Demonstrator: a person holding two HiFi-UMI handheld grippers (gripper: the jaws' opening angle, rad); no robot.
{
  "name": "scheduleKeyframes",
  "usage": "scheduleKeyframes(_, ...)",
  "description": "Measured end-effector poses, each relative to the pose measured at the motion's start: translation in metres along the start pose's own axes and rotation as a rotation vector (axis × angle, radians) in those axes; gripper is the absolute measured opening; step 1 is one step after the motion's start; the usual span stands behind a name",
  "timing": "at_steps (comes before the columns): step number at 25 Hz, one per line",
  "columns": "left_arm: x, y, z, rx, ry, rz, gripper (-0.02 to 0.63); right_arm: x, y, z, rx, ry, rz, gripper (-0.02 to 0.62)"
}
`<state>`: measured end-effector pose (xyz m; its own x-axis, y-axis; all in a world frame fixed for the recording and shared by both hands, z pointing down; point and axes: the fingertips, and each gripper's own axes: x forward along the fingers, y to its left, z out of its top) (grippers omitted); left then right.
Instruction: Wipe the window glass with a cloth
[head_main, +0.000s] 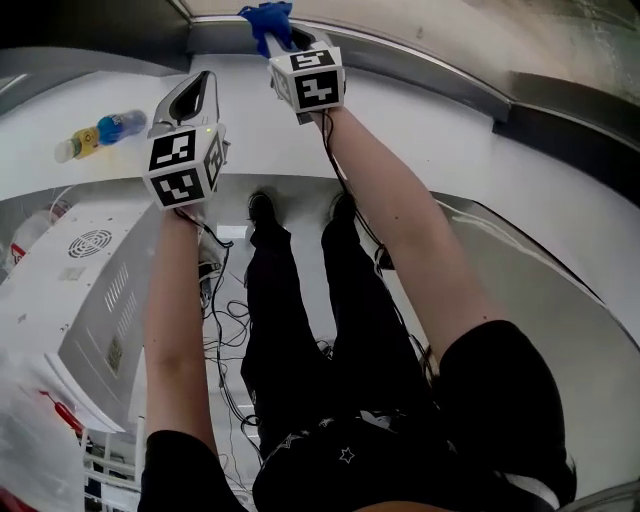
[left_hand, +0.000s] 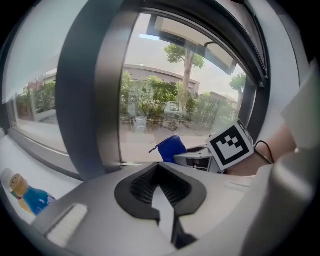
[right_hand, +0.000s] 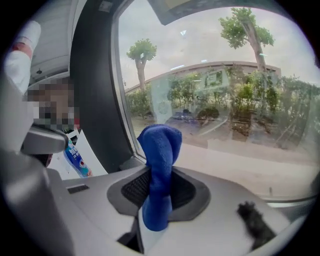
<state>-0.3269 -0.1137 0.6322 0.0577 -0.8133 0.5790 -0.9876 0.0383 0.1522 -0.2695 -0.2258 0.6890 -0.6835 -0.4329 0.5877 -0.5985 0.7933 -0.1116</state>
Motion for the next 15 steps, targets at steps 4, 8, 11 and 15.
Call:
scheduleKeyframes(4, 0.020, -0.048, 0.012, 0.037, 0.006, -0.052, 0.009, -0.041, -0.055, -0.021, 0.044, 0.010, -0.060, 0.089)
scheduleKeyframes(8, 0.039, -0.108, 0.023, 0.081, 0.015, -0.119, 0.009, -0.090, -0.117, -0.043, 0.100, 0.011, -0.144, 0.089)
scheduleKeyframes(11, 0.050, -0.155, 0.029, 0.121, 0.020, -0.160, 0.009, -0.127, -0.161, -0.057, 0.143, 0.003, -0.200, 0.089)
scheduleKeyframes(15, 0.063, -0.223, 0.031, 0.148, 0.032, -0.216, 0.009, -0.180, -0.218, -0.072, 0.194, -0.016, -0.254, 0.089)
